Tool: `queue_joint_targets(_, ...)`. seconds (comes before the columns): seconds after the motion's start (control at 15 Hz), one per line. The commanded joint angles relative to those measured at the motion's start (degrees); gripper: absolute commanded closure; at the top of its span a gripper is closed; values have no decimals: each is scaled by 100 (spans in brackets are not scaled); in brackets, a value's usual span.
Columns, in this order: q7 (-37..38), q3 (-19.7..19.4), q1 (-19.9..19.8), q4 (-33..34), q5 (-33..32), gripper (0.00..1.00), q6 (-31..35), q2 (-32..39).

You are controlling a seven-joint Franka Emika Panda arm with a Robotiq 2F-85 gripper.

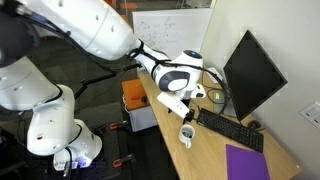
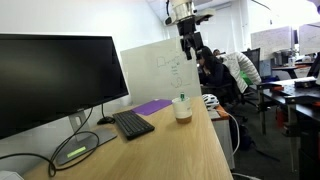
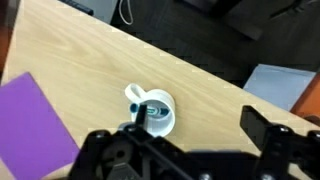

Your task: Take the marker from the cup and put it on the table

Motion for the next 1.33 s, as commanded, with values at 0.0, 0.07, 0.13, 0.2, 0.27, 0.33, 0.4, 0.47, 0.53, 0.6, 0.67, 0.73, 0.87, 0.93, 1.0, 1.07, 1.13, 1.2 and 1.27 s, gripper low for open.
queue_joint_targets(0.0, -783, 92, -141, 711, -479, 0, 264, 1040)
queue_joint_targets(0.07, -973, 113, -181, 864, -638, 0, 388, 1317)
queue_joint_targets(0.13, -1107, 125, -214, 981, -859, 0, 517, 1539)
queue_joint_targets(0.2, -1259, 135, -253, 1057, -1068, 0, 627, 1753)
queue_joint_targets(0.27, -1422, 158, -290, 1111, -1245, 0, 708, 1928)
queue_joint_targets(0.33, -1435, 149, -276, 1123, -1545, 0, 819, 2083)
queue_joint_targets(0.4, -1428, 167, -289, 1128, -1692, 0, 911, 2196)
queue_joint_targets(0.47, -1223, 216, -336, 1041, -1472, 0, 771, 2070)
queue_joint_targets(0.53, -1223, 222, -333, 1060, -1599, 0, 839, 2185)
queue_joint_targets(0.6, -1226, 230, -330, 1088, -1645, 0, 862, 2240)
queue_joint_targets(0.67, -1234, 235, -328, 1115, -1658, 0, 863, 2244)
queue_joint_targets(0.73, -1243, 235, -329, 1137, -1662, 0, 863, 2240)
queue_joint_targets(0.87, -1159, 189, -280, 1138, -1818, 0, 861, 2265)
queue_joint_targets(0.93, -1098, 170, -240, 1121, -1964, 0, 972, 2304)
queue_joint_targets(1.0, -1139, 226, -250, 1152, -1943, 19, 976, 2385)
queue_joint_targets(1.07, -1136, 268, -240, 1179, -1953, 26, 1012, 2456)
queue_joint_targets(1.13, -1103, 314, -218, 1204, -1941, 32, 1002, 2514)
queue_joint_targets(1.2, -1091, 365, -200, 1223, -1929, 42, 1006, 2569)
queue_joint_targets(1.27, -1028, 382, -161, 1243, -1977, 49, 1019, 2622)
